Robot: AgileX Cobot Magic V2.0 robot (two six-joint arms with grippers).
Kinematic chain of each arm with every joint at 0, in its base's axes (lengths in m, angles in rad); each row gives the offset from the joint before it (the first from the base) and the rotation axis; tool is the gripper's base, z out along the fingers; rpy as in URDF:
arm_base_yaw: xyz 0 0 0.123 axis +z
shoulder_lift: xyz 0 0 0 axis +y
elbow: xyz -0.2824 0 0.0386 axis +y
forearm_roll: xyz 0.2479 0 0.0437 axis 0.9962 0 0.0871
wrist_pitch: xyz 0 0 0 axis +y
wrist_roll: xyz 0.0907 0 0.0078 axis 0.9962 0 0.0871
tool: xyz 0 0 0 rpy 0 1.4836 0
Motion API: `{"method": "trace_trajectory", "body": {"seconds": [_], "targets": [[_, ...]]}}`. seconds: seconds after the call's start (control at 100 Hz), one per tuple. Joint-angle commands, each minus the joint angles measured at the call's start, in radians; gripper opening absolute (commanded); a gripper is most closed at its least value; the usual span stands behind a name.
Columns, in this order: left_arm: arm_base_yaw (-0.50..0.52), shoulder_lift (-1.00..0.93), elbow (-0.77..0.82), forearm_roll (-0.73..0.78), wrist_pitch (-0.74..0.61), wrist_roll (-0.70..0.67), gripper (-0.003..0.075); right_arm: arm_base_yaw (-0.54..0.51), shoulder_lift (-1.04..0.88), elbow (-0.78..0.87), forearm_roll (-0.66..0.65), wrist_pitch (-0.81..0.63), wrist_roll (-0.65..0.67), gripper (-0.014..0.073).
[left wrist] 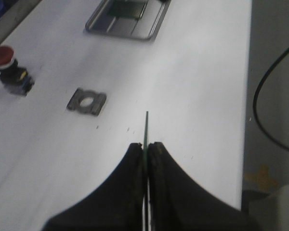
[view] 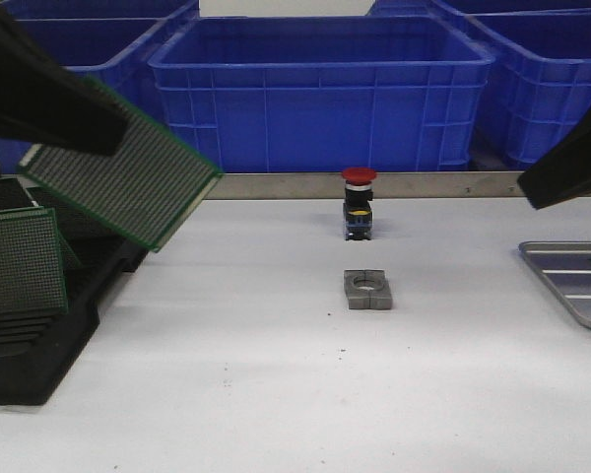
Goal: Place circuit board on tray
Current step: 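Grasp the second board's edge with the right gripper, then carry the second board to the silver tray with the right gripper and release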
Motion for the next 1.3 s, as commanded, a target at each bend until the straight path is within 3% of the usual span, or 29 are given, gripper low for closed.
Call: {"method": "trace_trajectory", "body": {"seconds": [0.0,0.13,0.34,0.58,0.68,0.87,1.04,1.15,1.29], "targets": [[-0.051,-0.019,-0.03,-0.164,0.029,-0.01,-0.0017,0.054,-0.034,-0.03,0.032,0.092,-0.124,0.0597],[-0.126,0.008,-0.03,-0.23,0.029,-0.01,-0.0017,0.164,-0.034,-0.03,0.032,0.132,-0.195,0.0597],[-0.224,0.064,-0.032,-0.248,0.029,-0.008,-0.0017,0.342,-0.034,-0.03,0.034,0.143,-0.2,0.0597],[-0.246,0.091,-0.032,-0.252,0.031,-0.008,-0.0017,0.459,-0.03,-0.03,0.113,0.148,-0.2,0.0579],[-0.246,0.091,-0.032,-0.254,0.033,-0.008,-0.0017,0.465,-0.03,-0.03,0.174,0.151,-0.2,0.0472],[-0.246,0.091,-0.032,-0.254,0.034,-0.008,-0.0017,0.465,-0.03,-0.03,0.224,0.15,-0.2,0.0126],[-0.246,0.091,-0.032,-0.254,0.034,-0.008,-0.0013,0.465,-0.03,-0.03,0.224,0.151,-0.2,-0.0041],[-0.246,0.091,-0.032,-0.254,0.034,-0.008,0.0072,0.465,-0.03,-0.03,0.224,0.151,-0.2,-0.0066],[-0.246,0.091,-0.032,-0.256,0.038,-0.008,0.0302,0.465,-0.03,-0.029,0.224,0.151,-0.2,-0.0066]]}}
